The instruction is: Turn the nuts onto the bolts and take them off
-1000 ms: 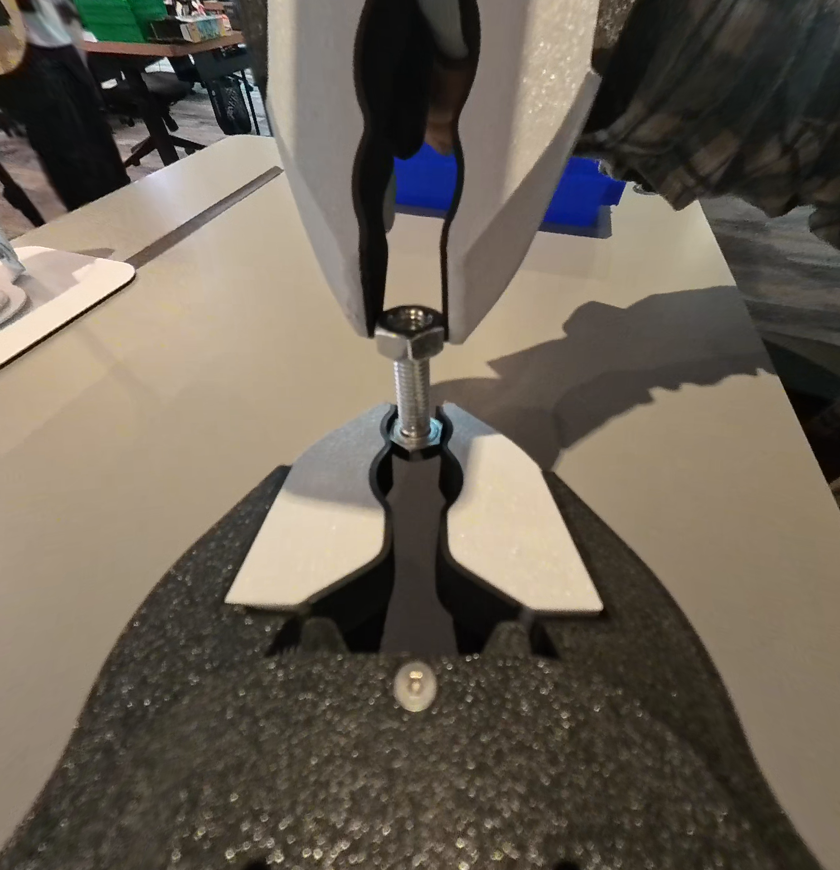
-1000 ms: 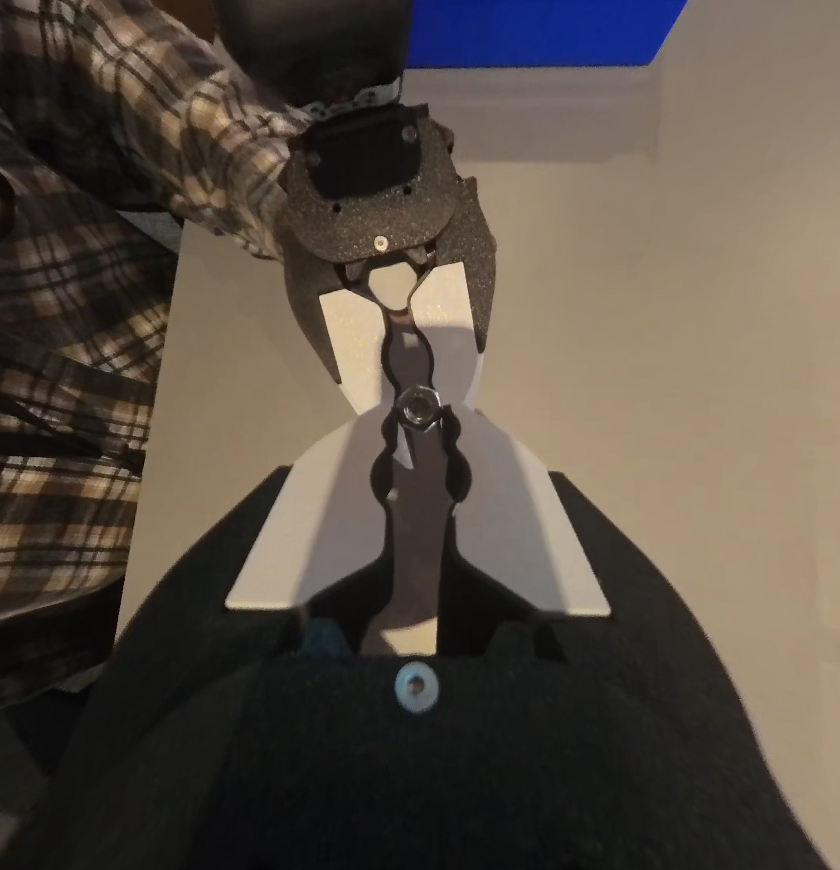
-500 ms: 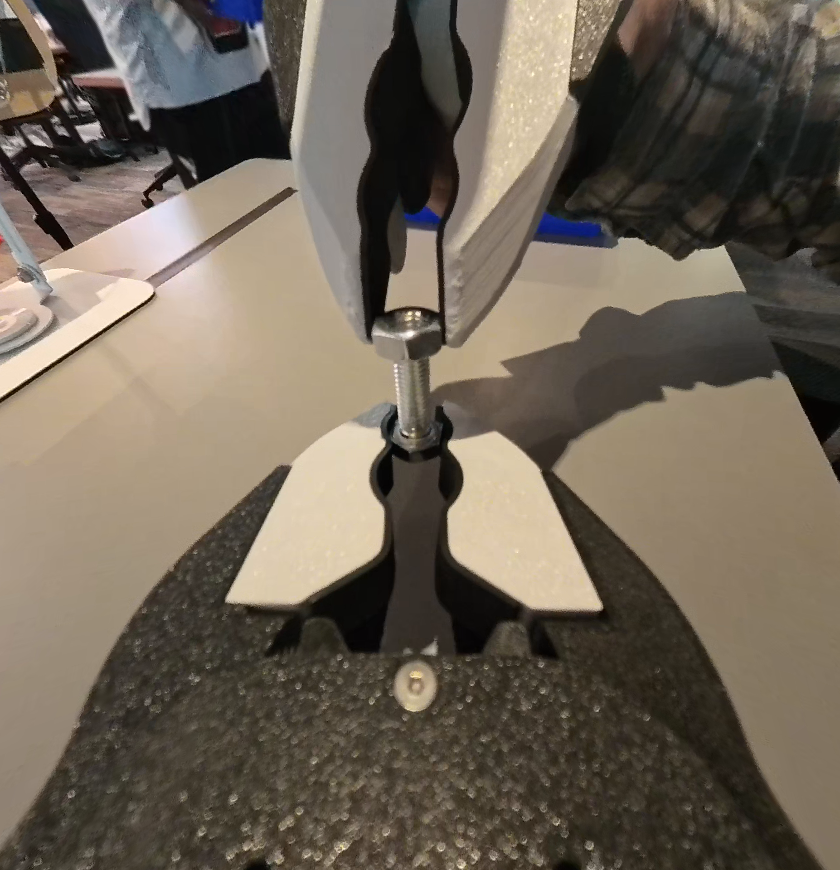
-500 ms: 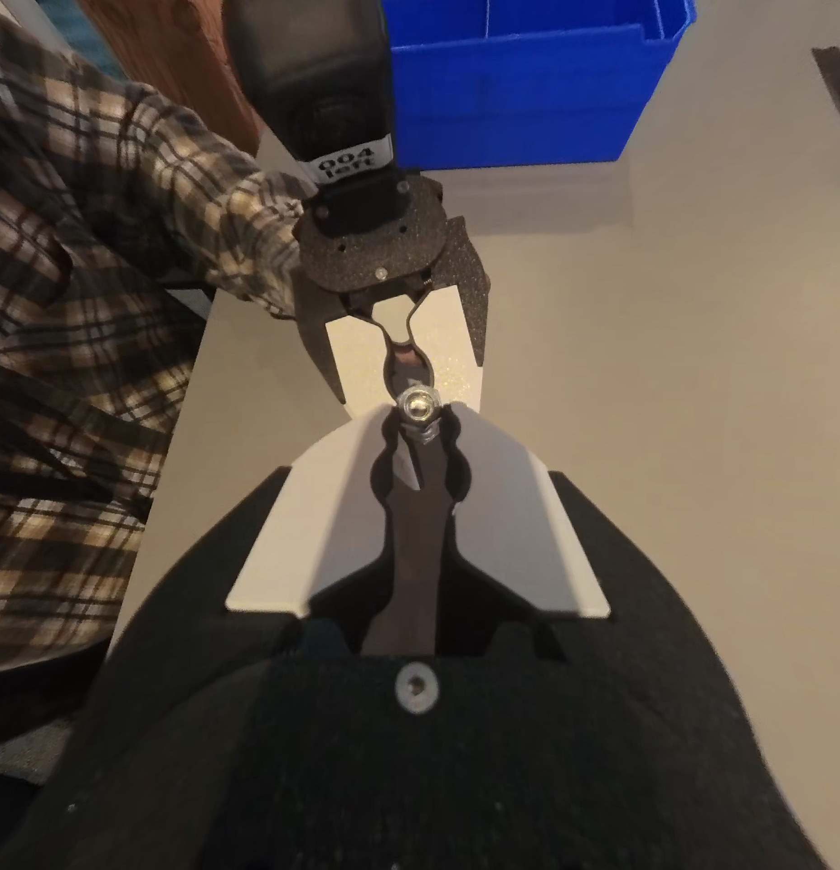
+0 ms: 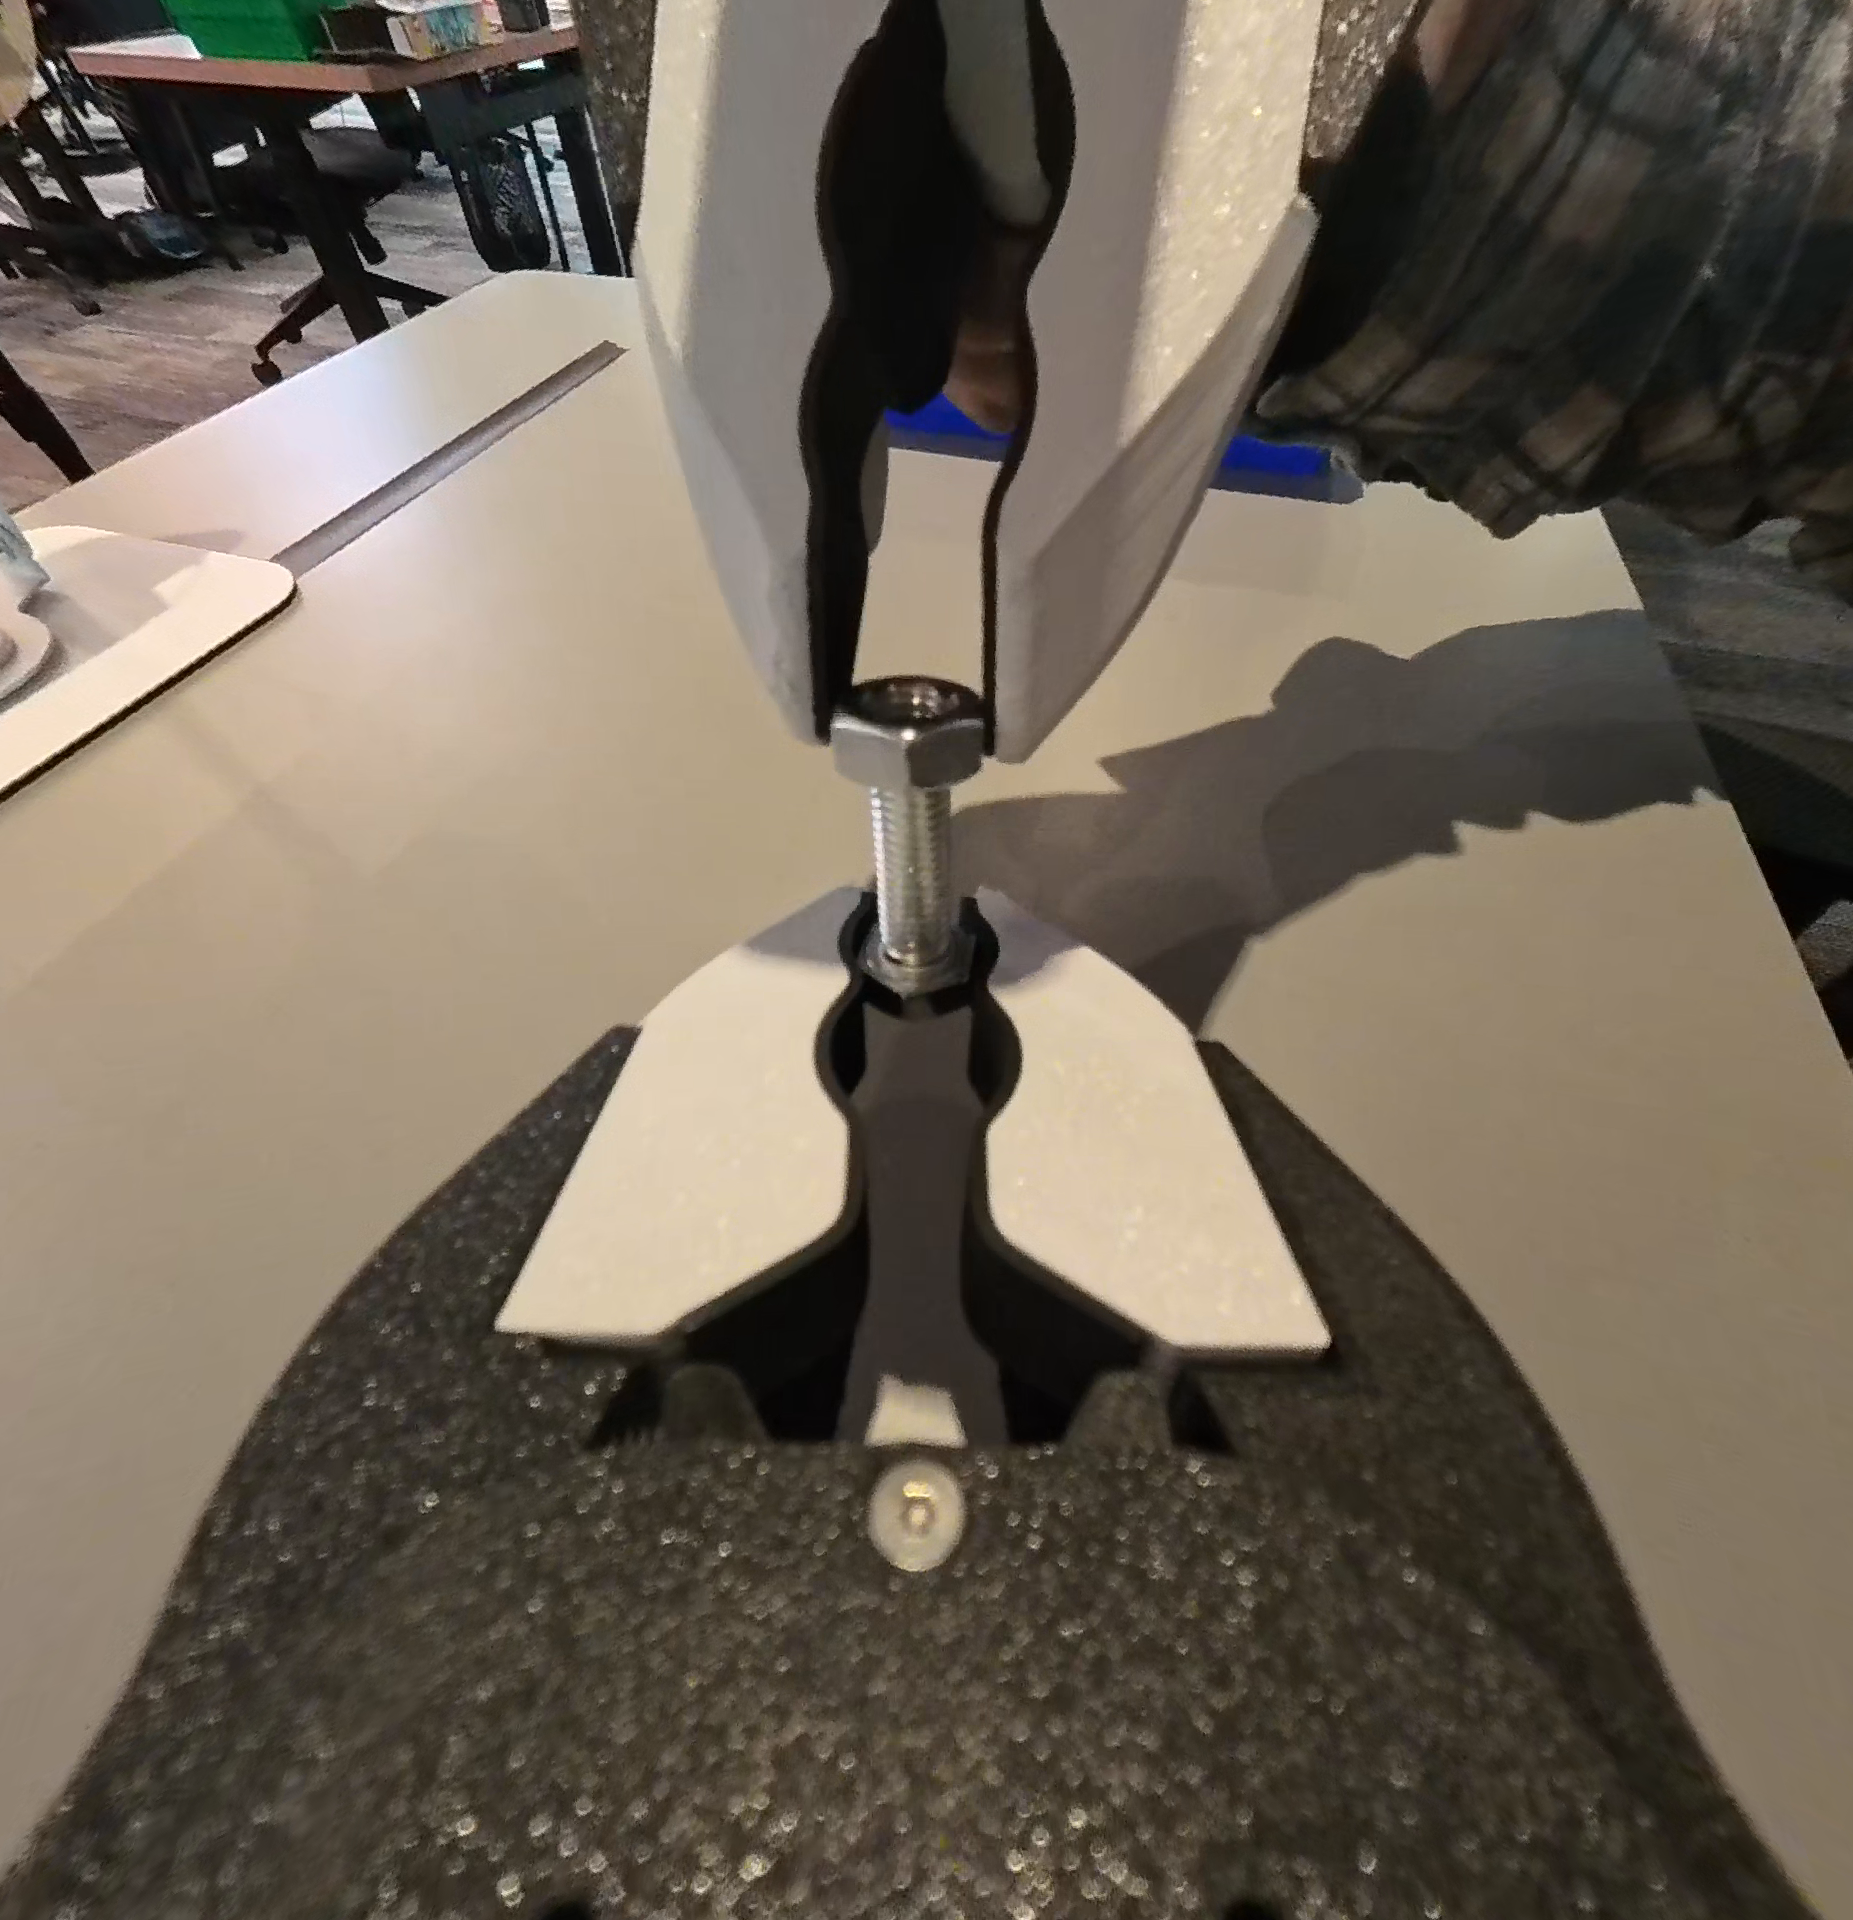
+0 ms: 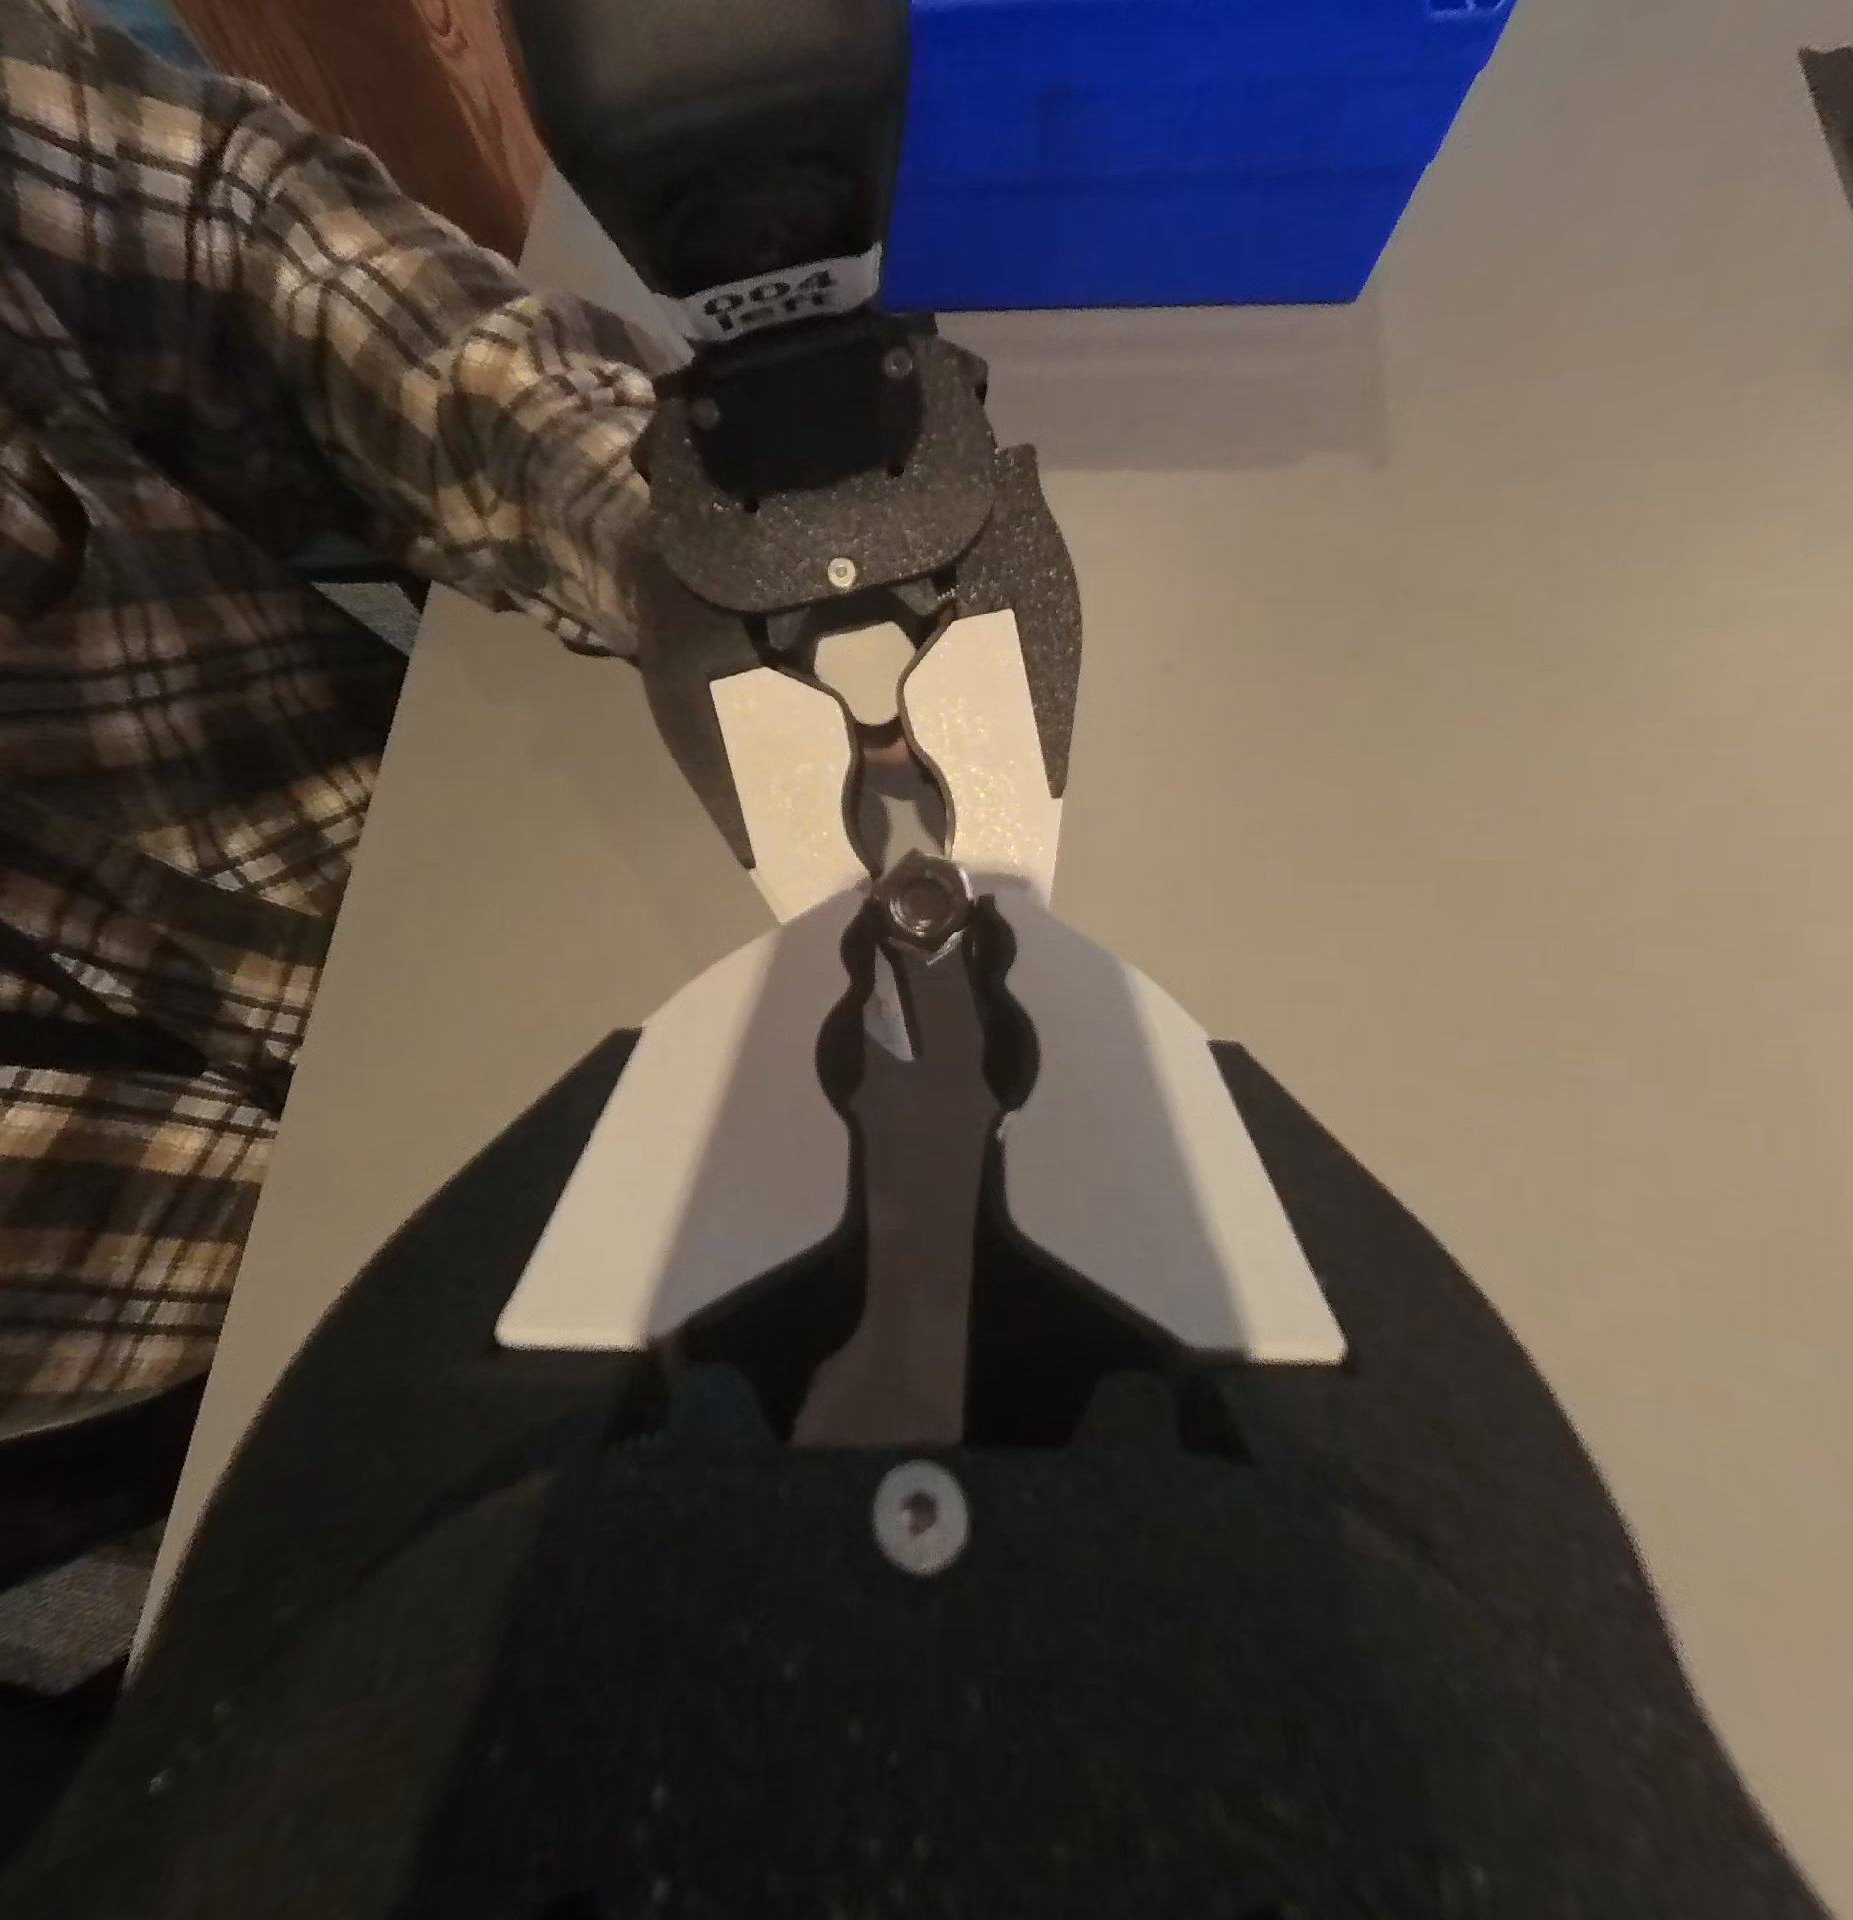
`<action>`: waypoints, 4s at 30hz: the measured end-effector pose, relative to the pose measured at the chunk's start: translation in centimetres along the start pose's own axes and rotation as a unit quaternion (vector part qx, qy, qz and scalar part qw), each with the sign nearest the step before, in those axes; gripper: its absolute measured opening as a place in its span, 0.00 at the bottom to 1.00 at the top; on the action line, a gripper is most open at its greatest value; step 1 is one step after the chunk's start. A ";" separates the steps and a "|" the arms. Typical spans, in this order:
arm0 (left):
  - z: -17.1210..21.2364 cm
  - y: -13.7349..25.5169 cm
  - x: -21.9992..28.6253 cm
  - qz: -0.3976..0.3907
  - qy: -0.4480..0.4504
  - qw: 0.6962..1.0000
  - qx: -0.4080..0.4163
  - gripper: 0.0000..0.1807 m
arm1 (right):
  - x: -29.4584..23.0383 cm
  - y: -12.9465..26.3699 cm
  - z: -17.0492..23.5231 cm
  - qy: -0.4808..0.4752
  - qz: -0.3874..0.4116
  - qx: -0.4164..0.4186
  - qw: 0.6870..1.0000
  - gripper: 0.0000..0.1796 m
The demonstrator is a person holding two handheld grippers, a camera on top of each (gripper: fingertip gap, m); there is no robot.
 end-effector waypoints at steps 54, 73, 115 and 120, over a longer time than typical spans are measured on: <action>-2.7 1.5 0.1 -0.001 0.001 0.995 0.102 0.08 | 1.3 3.3 -3.1 -0.057 0.079 0.357 0.929 0.53; -3.2 1.8 0.5 0.006 -0.008 0.993 0.114 0.08 | 2.2 1.2 -3.2 -0.047 0.079 0.321 0.943 0.50; -3.5 1.9 0.8 0.004 -0.017 0.993 0.117 0.08 | 2.1 2.0 -3.3 -0.033 0.074 0.327 0.942 0.48; -3.6 2.1 0.7 0.002 -0.016 0.993 0.120 0.08 | 2.3 2.3 -3.1 -0.034 0.080 0.325 0.942 0.48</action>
Point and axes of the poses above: each gripper's, where its closed fingertips meet, y back along the fingers, z out of its underside, x = y × z across the jaws, the point moved 1 cm from there along y, back along the fingers, and after that the axes turned 1 degree about z, right-handed, at the moved point
